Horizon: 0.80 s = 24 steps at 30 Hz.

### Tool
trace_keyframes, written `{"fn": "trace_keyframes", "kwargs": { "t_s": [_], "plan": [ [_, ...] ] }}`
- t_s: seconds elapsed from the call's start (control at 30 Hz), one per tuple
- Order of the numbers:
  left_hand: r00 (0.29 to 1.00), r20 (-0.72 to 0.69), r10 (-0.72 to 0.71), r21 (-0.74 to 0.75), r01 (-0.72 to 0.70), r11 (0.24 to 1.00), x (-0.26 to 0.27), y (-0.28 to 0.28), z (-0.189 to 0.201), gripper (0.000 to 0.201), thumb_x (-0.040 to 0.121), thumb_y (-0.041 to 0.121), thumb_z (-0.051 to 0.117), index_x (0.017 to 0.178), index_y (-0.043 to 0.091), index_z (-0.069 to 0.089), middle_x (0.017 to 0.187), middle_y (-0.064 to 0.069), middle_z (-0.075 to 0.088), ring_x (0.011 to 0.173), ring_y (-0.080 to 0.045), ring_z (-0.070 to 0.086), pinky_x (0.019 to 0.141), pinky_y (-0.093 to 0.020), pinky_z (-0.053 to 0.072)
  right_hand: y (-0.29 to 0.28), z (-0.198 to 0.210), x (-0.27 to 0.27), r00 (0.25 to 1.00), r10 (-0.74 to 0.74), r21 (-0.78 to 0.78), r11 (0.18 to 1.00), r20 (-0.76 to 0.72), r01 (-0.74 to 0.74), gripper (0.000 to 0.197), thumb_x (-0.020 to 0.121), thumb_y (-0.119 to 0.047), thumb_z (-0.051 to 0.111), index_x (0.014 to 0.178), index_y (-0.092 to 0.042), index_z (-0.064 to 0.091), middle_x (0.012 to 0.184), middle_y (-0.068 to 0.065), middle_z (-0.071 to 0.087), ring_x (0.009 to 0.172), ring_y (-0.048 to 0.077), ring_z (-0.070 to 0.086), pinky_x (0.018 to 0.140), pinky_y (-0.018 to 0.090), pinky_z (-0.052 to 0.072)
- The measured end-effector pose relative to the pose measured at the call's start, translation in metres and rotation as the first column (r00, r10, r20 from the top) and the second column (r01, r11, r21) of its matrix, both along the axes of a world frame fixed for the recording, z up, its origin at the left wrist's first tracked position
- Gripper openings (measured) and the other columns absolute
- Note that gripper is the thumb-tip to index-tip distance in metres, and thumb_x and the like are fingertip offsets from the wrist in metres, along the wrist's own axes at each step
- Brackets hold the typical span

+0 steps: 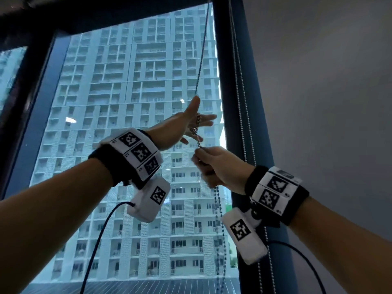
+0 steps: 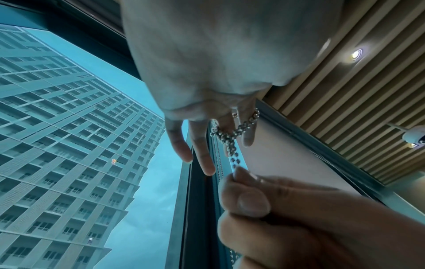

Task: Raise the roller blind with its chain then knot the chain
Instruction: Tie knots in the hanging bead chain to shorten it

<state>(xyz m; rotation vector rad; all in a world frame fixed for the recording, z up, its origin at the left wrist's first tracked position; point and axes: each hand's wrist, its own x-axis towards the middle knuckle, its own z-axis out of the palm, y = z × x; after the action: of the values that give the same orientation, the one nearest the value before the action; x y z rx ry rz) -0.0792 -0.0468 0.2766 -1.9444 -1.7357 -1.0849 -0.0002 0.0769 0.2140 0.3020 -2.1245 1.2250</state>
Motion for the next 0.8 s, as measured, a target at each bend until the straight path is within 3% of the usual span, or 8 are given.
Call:
{"fn": "trace_keyframes", "kwargs": {
  "t_s": [0.13,0.23,0.37,0.47,0.6,0.63,0.7,0.8],
  "plan": [
    [0.995,0.060,-0.082,0.062,0.078,0.995,0.002,0.010,0.001,0.080,0.091,0.062,-0.006,0.120,0.032,0.061,0.128,0.003,0.065,0.116,-0.018,0.060,0.105,-0.054,0.037,0.000,0.007,0.009,0.999,0.014,-0.127,0.992,-0.031,-0.018,0.026,0.102,-0.014,0.040,0.079,-0.009,0.051,0.058,0.002,0.041,0.045,0.017,0.043,0.046,0.026,0.039],
    [0.951,0.200,-0.235,0.178,0.201,0.963,-0.001,0.012,0.000,0.065,0.100,0.050,0.015,0.094,0.017,0.071,0.100,-0.005,0.075,0.109,-0.024,0.065,0.104,-0.051,0.041,-0.004,0.011,0.014,0.989,0.103,-0.218,0.968,-0.110,-0.125,0.017,0.098,-0.013,0.044,0.084,-0.011,0.052,0.053,-0.003,0.032,0.040,0.011,0.029,0.041,0.022,0.024],
    [0.827,0.431,-0.361,0.259,0.270,0.927,-0.011,0.007,0.000,0.035,0.097,0.031,0.047,0.076,0.011,0.066,0.073,-0.003,0.073,0.113,-0.032,0.064,0.105,-0.045,0.040,-0.001,0.004,0.011,0.990,0.050,-0.035,0.998,-0.132,-0.055,0.032,0.104,-0.032,0.038,0.077,-0.017,0.045,0.048,-0.011,0.025,0.036,0.005,0.017,0.038,0.018,0.013],
    [0.777,0.520,-0.354,0.339,0.193,0.921,-0.019,0.010,-0.002,0.019,0.090,0.026,0.059,0.087,0.009,0.066,0.084,-0.004,0.072,0.106,-0.030,0.068,0.097,-0.043,0.046,0.005,-0.001,0.014,0.998,0.010,0.058,0.998,-0.067,-0.007,0.038,0.104,-0.033,0.037,0.069,-0.019,0.040,0.048,-0.011,0.027,0.037,0.006,0.020,0.037,0.018,0.016],
    [0.690,0.606,-0.395,0.430,0.135,0.893,-0.022,0.018,-0.008,0.029,0.089,0.013,0.061,0.117,0.006,0.057,0.113,-0.010,0.066,0.084,-0.023,0.074,0.084,-0.038,0.056,0.012,-0.014,0.016,0.977,-0.019,0.169,0.986,0.213,-0.018,0.038,0.103,-0.031,0.039,0.070,-0.013,0.046,0.048,-0.006,0.043,0.046,0.018,0.046,0.046,0.025,0.046],
    [0.696,0.607,-0.382,0.418,0.129,0.899,-0.022,0.019,-0.011,0.027,0.091,0.012,0.058,0.117,0.008,0.057,0.114,-0.010,0.065,0.085,-0.022,0.074,0.084,-0.038,0.055,0.014,-0.018,0.017,0.970,-0.005,0.156,0.987,0.244,-0.034,0.039,0.103,-0.031,0.038,0.070,-0.012,0.048,0.050,-0.003,0.050,0.054,0.023,0.055,0.057,0.031,0.054],
    [0.744,0.583,-0.328,0.376,0.111,0.920,-0.019,0.020,-0.018,0.021,0.093,0.012,0.053,0.113,0.010,0.059,0.112,-0.008,0.067,0.091,-0.020,0.073,0.088,-0.039,0.053,0.020,-0.025,0.019,0.976,0.010,0.120,0.992,0.218,-0.037,0.038,0.104,-0.028,0.038,0.073,-0.010,0.052,0.062,0.006,0.063,0.072,0.031,0.066,0.082,0.044,0.054],
    [0.857,0.459,-0.234,0.385,0.045,0.922,-0.010,0.017,-0.042,0.018,0.093,0.012,0.052,0.109,0.012,0.060,0.106,-0.003,0.070,0.098,-0.017,0.069,0.085,-0.035,0.052,0.029,-0.043,0.024,0.990,0.013,0.061,0.998,0.141,-0.021,0.029,0.104,-0.021,0.039,0.081,-0.009,0.052,0.079,0.016,0.068,0.084,0.033,0.068,0.089,0.047,0.051]
  ]
}}
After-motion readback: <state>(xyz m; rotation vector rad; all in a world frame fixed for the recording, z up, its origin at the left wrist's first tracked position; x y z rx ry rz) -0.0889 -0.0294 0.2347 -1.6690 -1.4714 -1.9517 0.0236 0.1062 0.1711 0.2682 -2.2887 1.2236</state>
